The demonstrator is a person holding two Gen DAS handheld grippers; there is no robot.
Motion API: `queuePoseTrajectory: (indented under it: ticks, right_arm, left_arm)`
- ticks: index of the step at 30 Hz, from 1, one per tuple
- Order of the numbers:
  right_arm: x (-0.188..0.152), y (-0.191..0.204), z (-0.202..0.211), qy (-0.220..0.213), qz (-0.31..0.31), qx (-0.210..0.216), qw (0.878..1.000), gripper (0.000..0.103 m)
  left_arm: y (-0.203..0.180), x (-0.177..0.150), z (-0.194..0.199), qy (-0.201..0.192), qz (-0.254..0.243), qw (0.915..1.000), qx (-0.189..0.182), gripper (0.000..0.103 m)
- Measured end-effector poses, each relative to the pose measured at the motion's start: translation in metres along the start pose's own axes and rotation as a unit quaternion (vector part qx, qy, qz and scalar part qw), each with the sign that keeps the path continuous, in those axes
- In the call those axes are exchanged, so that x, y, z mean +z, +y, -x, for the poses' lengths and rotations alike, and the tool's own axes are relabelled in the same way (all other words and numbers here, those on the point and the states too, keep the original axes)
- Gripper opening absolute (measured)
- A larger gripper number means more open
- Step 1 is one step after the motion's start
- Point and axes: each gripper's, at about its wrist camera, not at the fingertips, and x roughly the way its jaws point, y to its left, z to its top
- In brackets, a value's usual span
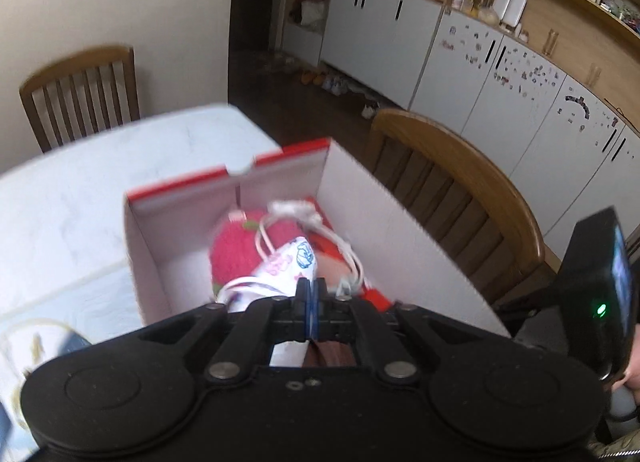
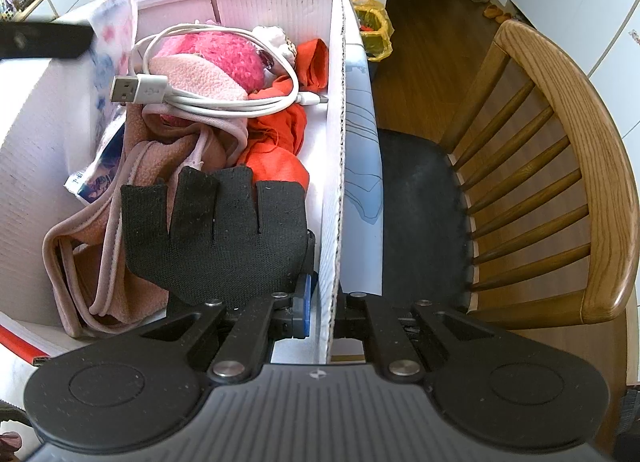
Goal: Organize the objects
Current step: 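Carry the floral cloth over into the box with the left gripper, then open the left gripper to drop the floral cloth in the box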
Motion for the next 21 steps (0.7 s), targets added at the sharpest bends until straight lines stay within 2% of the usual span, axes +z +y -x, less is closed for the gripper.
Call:
queuePoseTrajectory:
  ticks: [6, 13, 21]
  right_arm:
    - [0.007, 0.005, 0.000, 0.000, -0.002, 0.000, 1.000, 0.007]
    - [0.006, 0.006, 0.001, 0.000, -0.003, -0.001, 1.000, 0.007]
    - [0.007, 0.004, -0.001, 0.001, -0.005, -0.002, 1.000, 0.007]
  left_arm:
    - [0.004, -0.018, -0.011, 0.032, 0.013, 0.9994, -0.006, 0.000]
    - [0.008, -0.029, -0.014, 0.048, 0.035, 0.9981, -0.019, 0.000]
    - [0.005, -0.032, -0.012, 0.053, 0.039, 0.9977, -0.014, 0.016]
